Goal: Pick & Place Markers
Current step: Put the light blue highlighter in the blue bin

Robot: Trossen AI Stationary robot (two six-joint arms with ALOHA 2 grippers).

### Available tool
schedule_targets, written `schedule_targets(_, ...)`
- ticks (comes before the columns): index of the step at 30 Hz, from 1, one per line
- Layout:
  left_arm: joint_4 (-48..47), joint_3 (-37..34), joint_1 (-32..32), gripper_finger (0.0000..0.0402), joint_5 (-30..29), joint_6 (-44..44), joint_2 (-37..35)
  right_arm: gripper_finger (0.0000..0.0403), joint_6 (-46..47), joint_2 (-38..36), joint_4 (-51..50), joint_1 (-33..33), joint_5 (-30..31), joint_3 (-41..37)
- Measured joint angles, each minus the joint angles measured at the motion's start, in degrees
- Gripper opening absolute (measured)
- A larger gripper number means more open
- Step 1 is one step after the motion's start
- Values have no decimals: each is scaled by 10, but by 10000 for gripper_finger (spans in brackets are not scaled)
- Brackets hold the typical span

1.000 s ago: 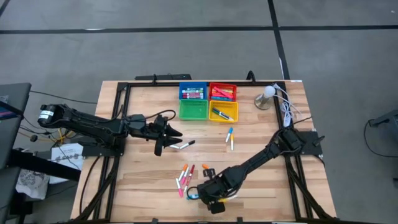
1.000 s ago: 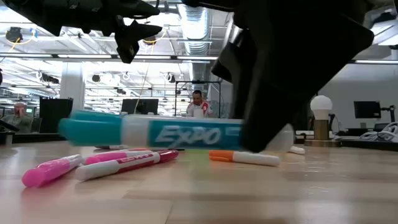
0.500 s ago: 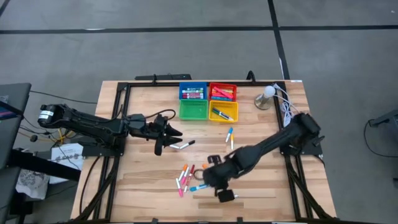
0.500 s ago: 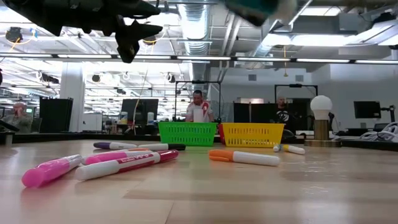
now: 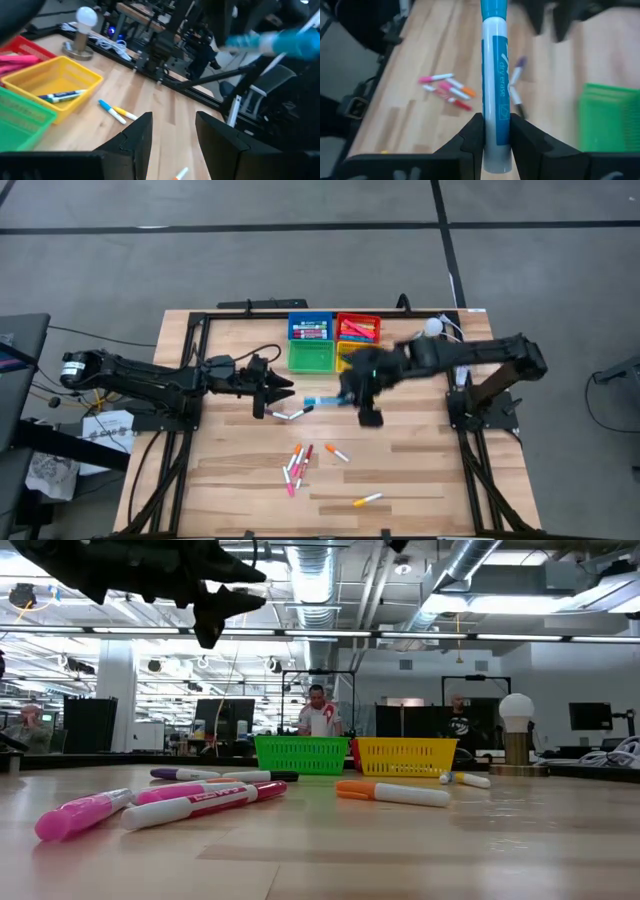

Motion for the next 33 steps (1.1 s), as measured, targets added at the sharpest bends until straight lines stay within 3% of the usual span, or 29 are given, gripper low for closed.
schedule_targets(6, 0, 0, 21, 150, 0, 1, 0, 72, -75, -7, 11, -121, -48, 0)
schedule_targets(14, 5, 0, 22, 150, 0, 19, 0, 72, -136, 49, 76, -245, -71, 0)
schedule_targets(26, 22, 0, 23, 150, 0, 51, 0, 72, -176, 183, 252, -333, -68, 11)
schedule_targets(33, 26, 0, 23, 150, 0, 51, 0, 72, -218, 281, 224, -370, -67, 92)
